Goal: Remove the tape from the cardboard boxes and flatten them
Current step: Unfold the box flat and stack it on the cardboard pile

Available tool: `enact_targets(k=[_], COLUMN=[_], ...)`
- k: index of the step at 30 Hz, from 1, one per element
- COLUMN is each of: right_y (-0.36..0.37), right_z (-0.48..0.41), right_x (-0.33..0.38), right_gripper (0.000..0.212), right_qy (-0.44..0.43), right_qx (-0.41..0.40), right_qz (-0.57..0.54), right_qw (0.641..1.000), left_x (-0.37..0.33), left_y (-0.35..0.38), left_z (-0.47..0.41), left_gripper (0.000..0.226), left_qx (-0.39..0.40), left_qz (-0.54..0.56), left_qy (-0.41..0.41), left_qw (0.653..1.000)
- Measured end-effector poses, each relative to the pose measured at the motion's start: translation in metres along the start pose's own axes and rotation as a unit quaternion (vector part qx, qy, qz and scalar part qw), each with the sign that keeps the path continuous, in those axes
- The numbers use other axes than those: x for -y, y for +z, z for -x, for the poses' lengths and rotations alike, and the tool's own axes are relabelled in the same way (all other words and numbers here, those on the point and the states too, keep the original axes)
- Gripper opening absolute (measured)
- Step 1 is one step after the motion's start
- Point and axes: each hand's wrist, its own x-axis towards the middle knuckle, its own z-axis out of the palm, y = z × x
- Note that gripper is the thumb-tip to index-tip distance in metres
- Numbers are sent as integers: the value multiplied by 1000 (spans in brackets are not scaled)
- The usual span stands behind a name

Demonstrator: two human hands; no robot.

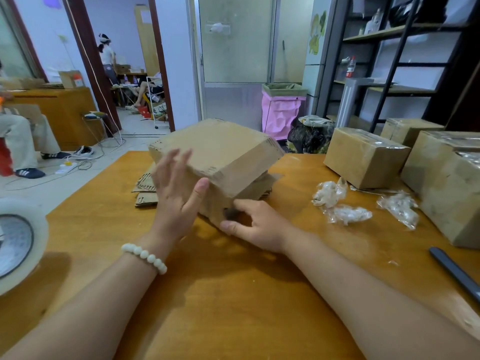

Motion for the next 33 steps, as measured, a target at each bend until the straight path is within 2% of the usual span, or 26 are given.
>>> enact_targets(k=[2,4,6,8,10,12,13,15,17,20,23,26,29,31,33], right_y=[-2,-7,-14,-21,-30,-38,-41,-41,-37,-31,-31,-36,-39,-40,-41], right_z=[0,-2,-2,-2,-3,-4,-4,-3,-2,-5,-7,-9,-10,-12,-11], right_x=[4,-2,-11,-25,-33,-36,-35,-32,-29,-28,-25,-26,-31,-34,-33], right_gripper=[35,34,32,25,24,16,17,34,47,54,52,52,38,32,40], right_qy=[-24,-18,14,67,130,163,172,172,163,151,141,138,137,137,133], right_qx=[27,-19,-113,-232,-351,-437,-445,-398,-341,-292,-329,-375,-403,-416,-415], right_qz=[0,13,69,90,36,-62,-108,-180,-206,-224,-214,-235,-223,-225,-234], right_qw=[999,1000,991,966,926,882,872,883,903,917,909,886,877,871,869], left_x=[1,1,4,6,7,7,7,5,4,6,8,7,6,5,7], left_y=[-1,-6,-10,-15,-18,-21,-23,-24,-24,-26,-26,-25,-26,-28,-30], left_z=[0,-2,-4,-4,-5,-6,-6,-5,-5,-7,-7,-8,-7,-9,-11], left_gripper=[54,45,40,53,66,65,59,48,45,37,35,54,61,52,36], left_qx=[51,66,63,85,122,143,147,152,153,133,128,141,155,156,123], left_qz=[11,35,63,71,63,58,61,68,71,114,119,95,58,41,10], left_qy=[51,50,29,25,24,11,6,11,28,8,7,23,43,48,61], left_qw=[997,996,996,994,990,988,987,986,985,985,985,985,985,986,990])
